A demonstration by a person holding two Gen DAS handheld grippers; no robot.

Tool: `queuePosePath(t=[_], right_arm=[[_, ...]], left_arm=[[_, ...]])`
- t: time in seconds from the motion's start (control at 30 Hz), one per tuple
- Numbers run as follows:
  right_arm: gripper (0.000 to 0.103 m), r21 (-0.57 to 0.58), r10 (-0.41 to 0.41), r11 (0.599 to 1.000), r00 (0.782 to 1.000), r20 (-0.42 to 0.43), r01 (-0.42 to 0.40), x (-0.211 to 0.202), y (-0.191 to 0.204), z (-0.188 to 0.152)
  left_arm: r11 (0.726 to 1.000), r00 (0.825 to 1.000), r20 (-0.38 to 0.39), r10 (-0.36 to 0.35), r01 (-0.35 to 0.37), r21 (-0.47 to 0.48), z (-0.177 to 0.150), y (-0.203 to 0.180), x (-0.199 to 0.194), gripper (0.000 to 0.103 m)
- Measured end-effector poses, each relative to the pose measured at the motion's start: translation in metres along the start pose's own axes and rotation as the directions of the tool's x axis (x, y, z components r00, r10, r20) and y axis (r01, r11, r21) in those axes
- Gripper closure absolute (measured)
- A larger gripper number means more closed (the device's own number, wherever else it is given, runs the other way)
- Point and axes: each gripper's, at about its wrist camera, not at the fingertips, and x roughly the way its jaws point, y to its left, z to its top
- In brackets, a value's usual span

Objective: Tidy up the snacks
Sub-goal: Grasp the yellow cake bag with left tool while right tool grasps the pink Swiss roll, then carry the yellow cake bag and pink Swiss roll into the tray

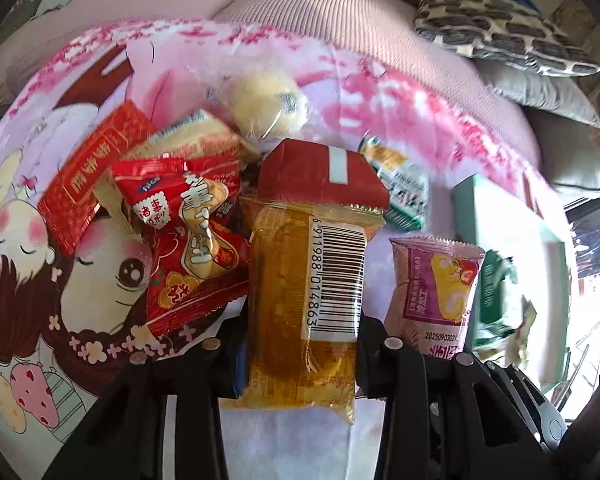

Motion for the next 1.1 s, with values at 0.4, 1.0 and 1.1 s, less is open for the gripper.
queuePosePath(t=[0.4, 1.0, 1.1], right_arm=[[0.063, 0.02, 0.008, 1.0, 0.995, 0.097, -0.01, -0.042, -0.003, 0.002], [0.063, 0.18, -0.102, 0.981, 0.987, 0.128, 0.078, -0.07, -0.069, -0.001], [0.063, 0.257, -0.164, 0.958, 0.977, 0.133, 0.125, -0.081, -0.098, -0.004]], left_arm=[[0.999, 0.994, 0.108, -0.019, 0.016, 0.03, 0.0, -0.01, -0.04, 0.062], [0.993, 0.989, 0.144, -0.017, 0.0, 0.118, -0.009, -0.045, -0.051, 0.062], [0.986, 0.99, 0.136, -0.035, 0.012, 0.167, -0.014, -0.063, -0.048, 0.062]])
